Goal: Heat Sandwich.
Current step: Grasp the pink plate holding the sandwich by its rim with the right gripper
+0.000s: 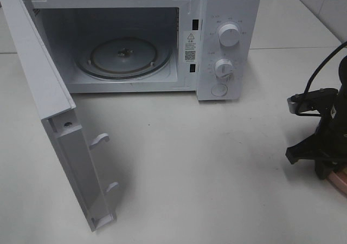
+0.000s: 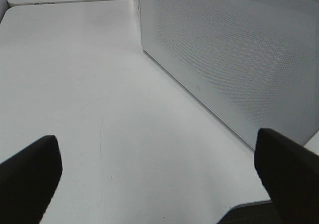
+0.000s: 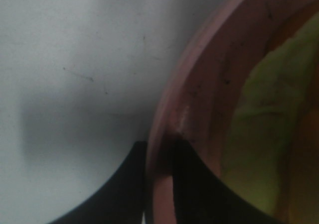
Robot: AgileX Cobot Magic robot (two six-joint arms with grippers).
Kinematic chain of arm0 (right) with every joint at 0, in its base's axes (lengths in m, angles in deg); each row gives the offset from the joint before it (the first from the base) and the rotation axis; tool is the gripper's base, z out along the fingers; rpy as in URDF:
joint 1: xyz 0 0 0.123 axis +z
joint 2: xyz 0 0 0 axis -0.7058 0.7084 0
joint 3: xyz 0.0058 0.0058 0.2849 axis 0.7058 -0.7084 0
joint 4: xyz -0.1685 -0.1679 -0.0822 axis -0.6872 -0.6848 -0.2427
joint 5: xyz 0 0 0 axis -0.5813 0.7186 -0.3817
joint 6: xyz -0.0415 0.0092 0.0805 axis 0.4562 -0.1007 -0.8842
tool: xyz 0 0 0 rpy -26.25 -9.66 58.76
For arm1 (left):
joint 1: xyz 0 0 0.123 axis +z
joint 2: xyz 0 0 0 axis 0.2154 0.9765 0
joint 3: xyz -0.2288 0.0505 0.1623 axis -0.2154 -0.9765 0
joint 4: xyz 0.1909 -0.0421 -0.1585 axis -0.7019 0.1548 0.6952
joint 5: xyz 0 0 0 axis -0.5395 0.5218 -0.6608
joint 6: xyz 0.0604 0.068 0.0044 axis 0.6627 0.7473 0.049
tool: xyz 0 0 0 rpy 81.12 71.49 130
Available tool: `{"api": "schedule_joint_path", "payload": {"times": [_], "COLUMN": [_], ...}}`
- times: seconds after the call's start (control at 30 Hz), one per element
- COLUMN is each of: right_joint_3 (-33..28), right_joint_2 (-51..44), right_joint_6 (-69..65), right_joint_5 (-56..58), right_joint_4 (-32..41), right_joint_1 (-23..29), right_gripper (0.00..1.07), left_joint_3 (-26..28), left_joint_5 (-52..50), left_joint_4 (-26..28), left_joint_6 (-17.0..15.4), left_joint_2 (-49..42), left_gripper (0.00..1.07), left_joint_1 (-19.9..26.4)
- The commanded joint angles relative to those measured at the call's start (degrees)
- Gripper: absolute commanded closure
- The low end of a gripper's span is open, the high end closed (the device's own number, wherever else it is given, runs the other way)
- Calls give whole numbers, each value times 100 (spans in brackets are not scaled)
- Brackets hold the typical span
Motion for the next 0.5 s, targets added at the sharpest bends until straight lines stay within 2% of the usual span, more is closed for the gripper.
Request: {"api": "schedule_joint_path", "payload": {"times": [0.03,0.5], "right_joint_3": [17,74], "right_joint_2": [46,29], "right_joint_6": [-69,-189], "right_joint_5": [195,361], "right_joint_4": [46,-132], "right_joint_1": [-17,6], "right_gripper": [107,107], "left_joint_3": [-11,-11], "left_joint_5": [-86,-86], "left_joint_4": [34,34], "left_joint_6": [-11,-11], "left_joint_2": [-138,-138], "left_gripper": [3,3], "left_joint_1": [-11,-11]}}
